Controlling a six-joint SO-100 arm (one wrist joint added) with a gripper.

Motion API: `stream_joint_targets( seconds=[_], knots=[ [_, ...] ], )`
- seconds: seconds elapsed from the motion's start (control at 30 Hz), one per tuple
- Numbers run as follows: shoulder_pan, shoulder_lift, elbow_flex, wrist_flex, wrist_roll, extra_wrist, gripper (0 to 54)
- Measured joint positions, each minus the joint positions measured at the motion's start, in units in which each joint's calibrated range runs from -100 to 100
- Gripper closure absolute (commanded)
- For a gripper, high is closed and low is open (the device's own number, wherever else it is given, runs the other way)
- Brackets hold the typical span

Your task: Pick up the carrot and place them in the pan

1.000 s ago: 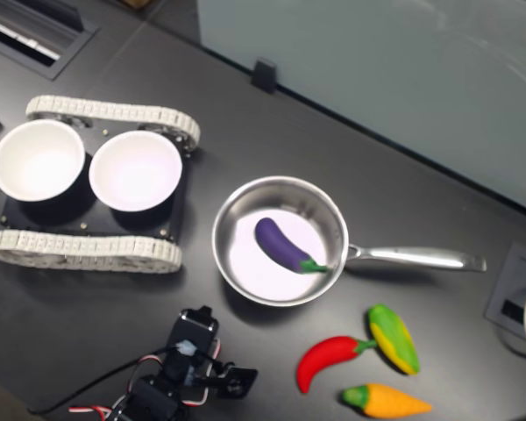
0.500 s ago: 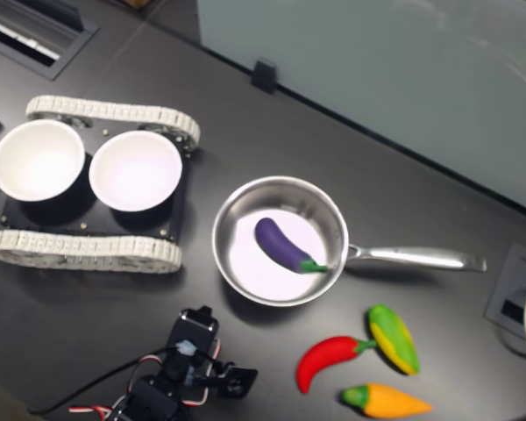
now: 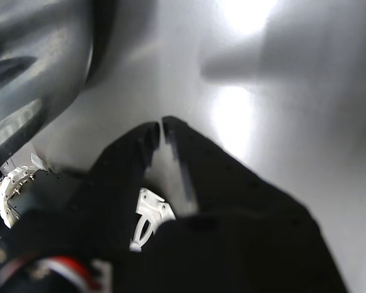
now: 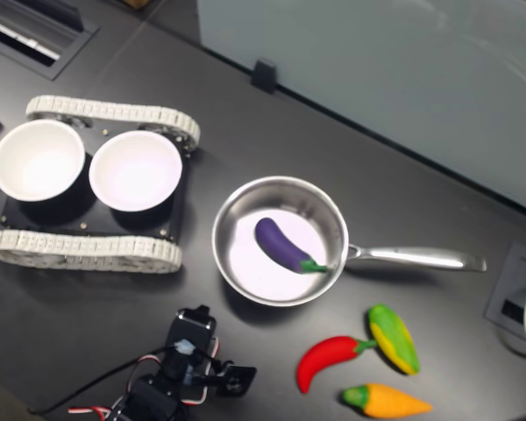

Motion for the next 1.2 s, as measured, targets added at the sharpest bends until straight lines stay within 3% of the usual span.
stream_joint_targets(
  seconds=[0.33,1.0,1.2],
  knots=[
    [1.43,0.00,-0.63,-0.34,0.00,0.00,53.5],
    [3.96,0.08,-10.41,5.35,1.32,0.00,53.5],
    [4.51,6.06,-16.83,5.95,2.20,0.00,53.4]
  ],
)
